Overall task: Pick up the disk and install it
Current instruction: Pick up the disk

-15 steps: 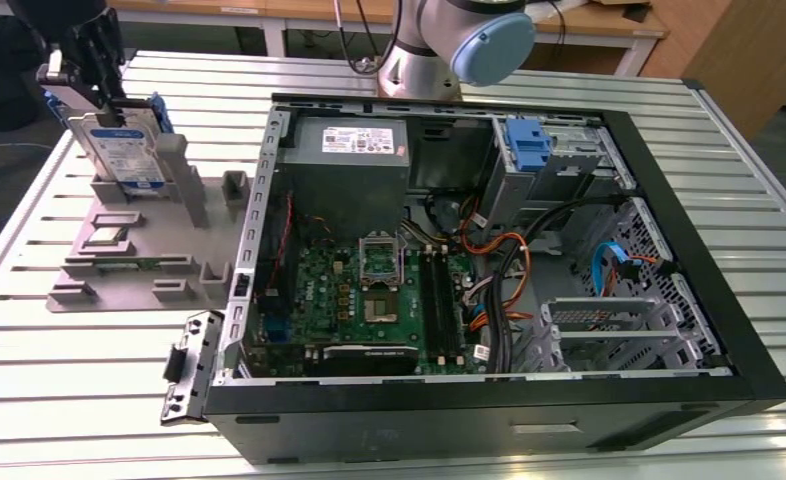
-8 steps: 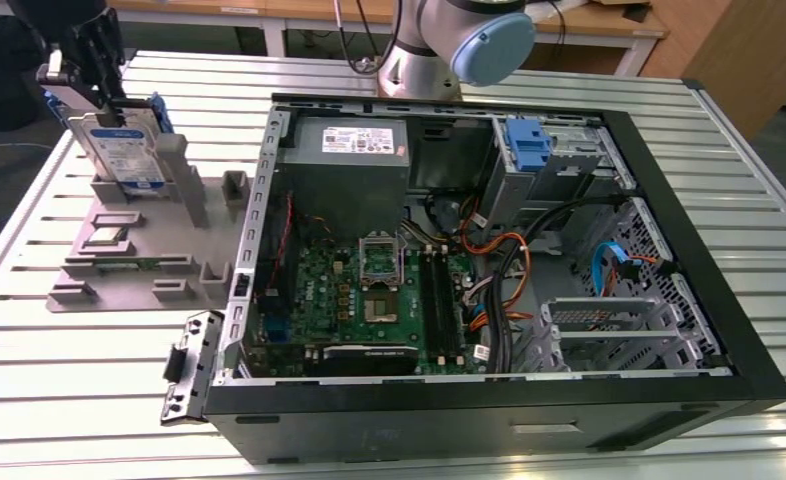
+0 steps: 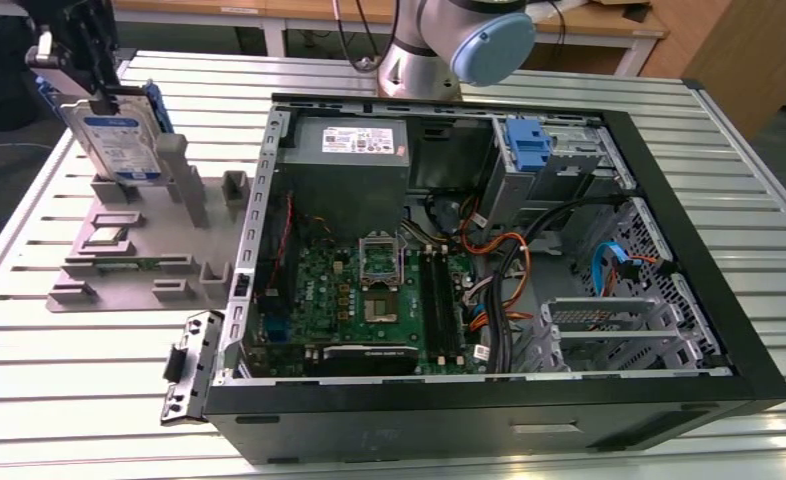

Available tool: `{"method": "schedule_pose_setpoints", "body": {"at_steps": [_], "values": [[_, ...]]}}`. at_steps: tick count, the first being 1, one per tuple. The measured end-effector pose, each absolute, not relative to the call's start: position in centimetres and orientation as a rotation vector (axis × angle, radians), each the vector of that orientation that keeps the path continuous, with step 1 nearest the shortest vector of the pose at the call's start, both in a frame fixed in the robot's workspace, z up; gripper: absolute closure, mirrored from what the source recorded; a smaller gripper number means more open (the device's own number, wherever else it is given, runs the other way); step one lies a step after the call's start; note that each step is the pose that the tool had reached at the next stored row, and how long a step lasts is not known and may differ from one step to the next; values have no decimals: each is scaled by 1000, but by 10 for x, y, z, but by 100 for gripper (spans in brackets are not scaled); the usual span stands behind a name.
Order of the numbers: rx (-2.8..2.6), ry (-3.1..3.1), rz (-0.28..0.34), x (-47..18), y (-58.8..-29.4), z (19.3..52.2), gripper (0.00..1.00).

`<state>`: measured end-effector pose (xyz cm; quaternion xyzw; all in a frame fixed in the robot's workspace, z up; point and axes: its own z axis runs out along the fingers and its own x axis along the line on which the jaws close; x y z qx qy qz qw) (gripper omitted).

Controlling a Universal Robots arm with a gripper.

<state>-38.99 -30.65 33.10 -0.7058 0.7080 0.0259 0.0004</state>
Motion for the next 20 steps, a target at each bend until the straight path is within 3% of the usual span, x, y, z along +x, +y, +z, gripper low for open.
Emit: {"method": "schedule_pose_setpoints", "body": {"at_steps": [9, 20], "values": [[-2217, 2224, 81, -390, -306, 359, 65], [-2217, 2224, 81, -390, -307, 367, 65]]}}
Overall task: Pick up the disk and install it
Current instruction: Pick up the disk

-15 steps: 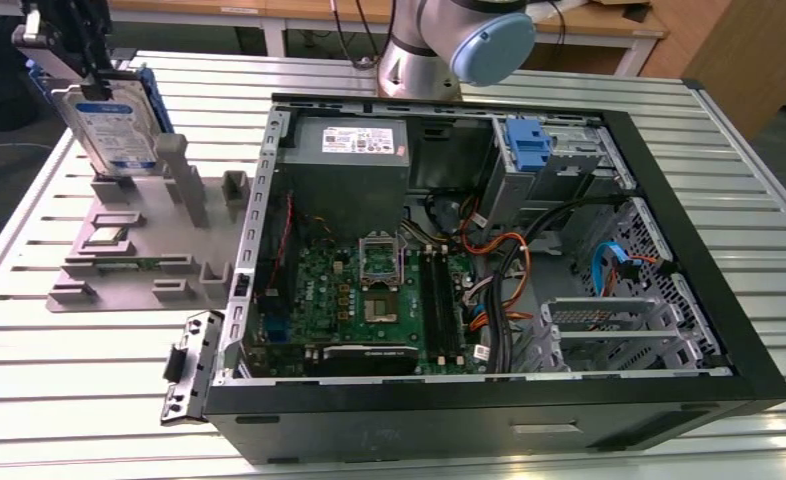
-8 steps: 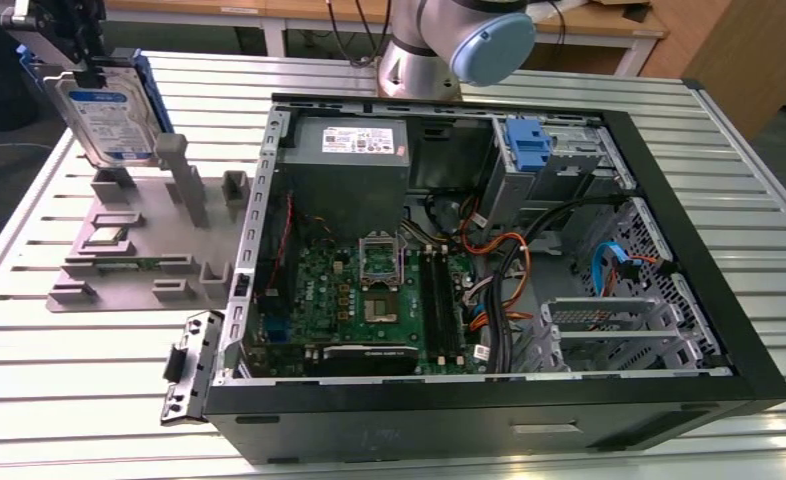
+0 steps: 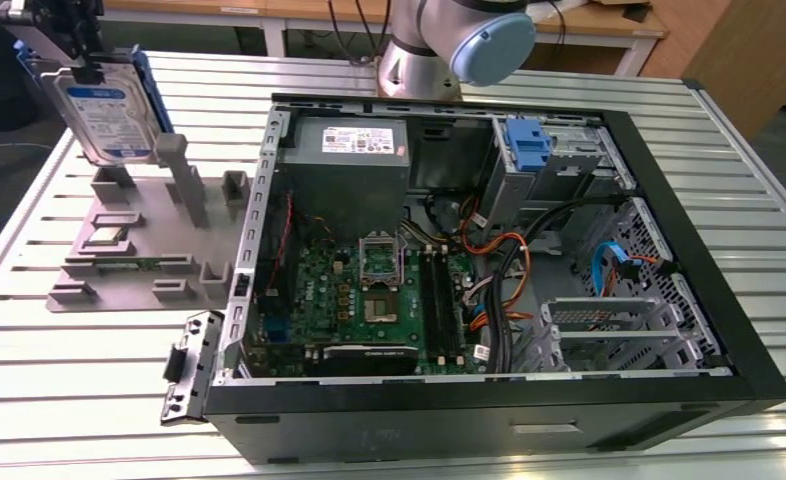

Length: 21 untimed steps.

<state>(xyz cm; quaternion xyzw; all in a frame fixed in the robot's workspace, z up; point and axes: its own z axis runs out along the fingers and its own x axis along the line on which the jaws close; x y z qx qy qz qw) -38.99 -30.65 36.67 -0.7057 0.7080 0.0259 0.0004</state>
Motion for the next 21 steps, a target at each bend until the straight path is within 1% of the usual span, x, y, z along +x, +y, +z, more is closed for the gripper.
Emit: {"method": "schedule_pose_setpoints", "body": {"at_steps": [4, 21], "values": [[-2217, 2224, 81, -390, -306, 377, 65], [-2218, 2225, 85, -390, -306, 381, 65]]}}
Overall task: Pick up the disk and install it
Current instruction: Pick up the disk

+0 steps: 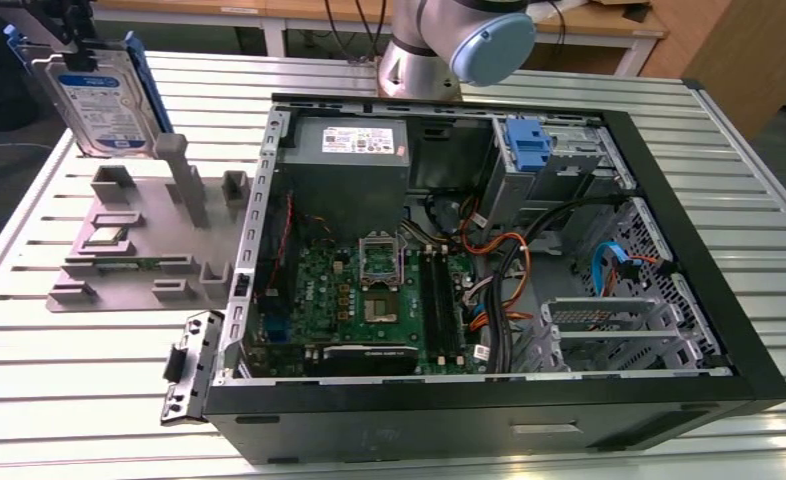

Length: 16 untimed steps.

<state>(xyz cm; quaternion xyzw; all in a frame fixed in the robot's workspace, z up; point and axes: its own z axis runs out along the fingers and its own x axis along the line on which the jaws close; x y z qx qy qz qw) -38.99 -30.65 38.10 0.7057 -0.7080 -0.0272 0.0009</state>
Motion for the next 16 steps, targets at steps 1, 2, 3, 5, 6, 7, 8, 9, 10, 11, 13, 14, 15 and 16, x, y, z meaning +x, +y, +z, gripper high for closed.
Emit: {"method": "schedule_pose_setpoints", "body": {"at_steps": [1, 2, 3, 5, 6, 7, 8, 9, 10, 11, 13, 14, 15, 16], "values": [[2216, -2223, -85, -390, -306, 383, 65], [2216, -2223, -85, -390, -306, 386, 65], [2216, -2223, -85, -390, -306, 389, 65], [2216, -2223, -85, -390, -306, 395, 65], [2215, -2223, -85, -390, -307, 399, 65], [2215, -2224, -85, -390, -307, 402, 65], [2215, -2224, -85, -390, -306, 406, 65], [2215, -2224, -85, -390, -307, 409, 65], [2215, -2224, -85, -390, -307, 413, 65], [2215, -2224, -85, -390, -306, 416, 65], [2215, -2224, -85, -390, -306, 422, 65], [2215, -2224, -85, -390, -306, 424, 65], [2215, -2224, -85, -390, -307, 427, 65], [2214, -2224, -85, -390, -307, 429, 65]]}}
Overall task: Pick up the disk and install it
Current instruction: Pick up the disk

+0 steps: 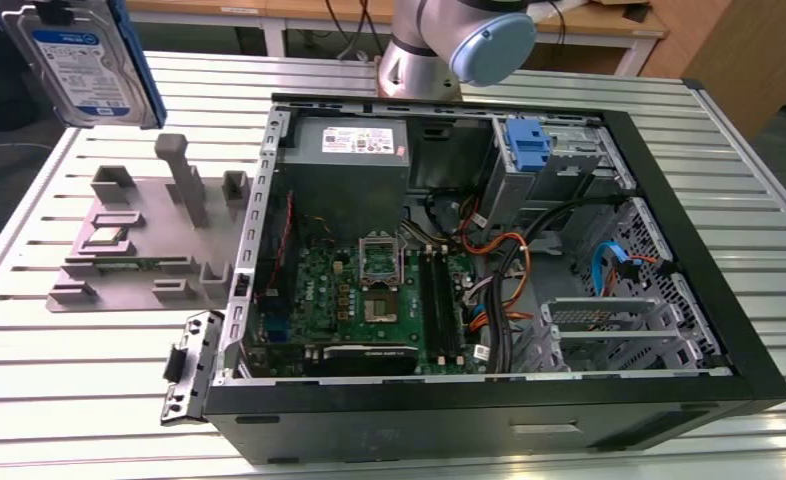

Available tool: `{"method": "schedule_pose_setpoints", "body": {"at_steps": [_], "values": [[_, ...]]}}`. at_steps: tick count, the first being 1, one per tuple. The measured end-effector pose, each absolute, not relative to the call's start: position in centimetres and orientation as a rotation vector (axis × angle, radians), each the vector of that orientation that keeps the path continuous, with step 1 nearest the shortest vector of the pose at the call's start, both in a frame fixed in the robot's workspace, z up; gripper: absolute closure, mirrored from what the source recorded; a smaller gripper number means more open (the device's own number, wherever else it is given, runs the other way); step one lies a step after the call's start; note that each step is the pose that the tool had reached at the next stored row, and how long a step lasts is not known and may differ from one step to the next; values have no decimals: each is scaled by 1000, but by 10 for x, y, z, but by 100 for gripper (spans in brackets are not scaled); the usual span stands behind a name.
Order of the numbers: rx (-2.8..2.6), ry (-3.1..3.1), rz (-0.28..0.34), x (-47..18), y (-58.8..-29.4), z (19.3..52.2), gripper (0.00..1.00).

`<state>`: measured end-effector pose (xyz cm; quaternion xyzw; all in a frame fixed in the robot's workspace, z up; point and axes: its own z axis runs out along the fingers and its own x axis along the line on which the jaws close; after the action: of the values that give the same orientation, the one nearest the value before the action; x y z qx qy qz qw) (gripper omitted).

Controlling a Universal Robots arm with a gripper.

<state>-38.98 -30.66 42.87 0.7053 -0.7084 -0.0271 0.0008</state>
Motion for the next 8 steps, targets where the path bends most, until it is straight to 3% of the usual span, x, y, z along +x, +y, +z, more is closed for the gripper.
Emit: {"method": "schedule_pose_setpoints", "body": {"at_steps": [8], "values": [[2213, -2226, -85, -389, -312, 433, 65]]}}
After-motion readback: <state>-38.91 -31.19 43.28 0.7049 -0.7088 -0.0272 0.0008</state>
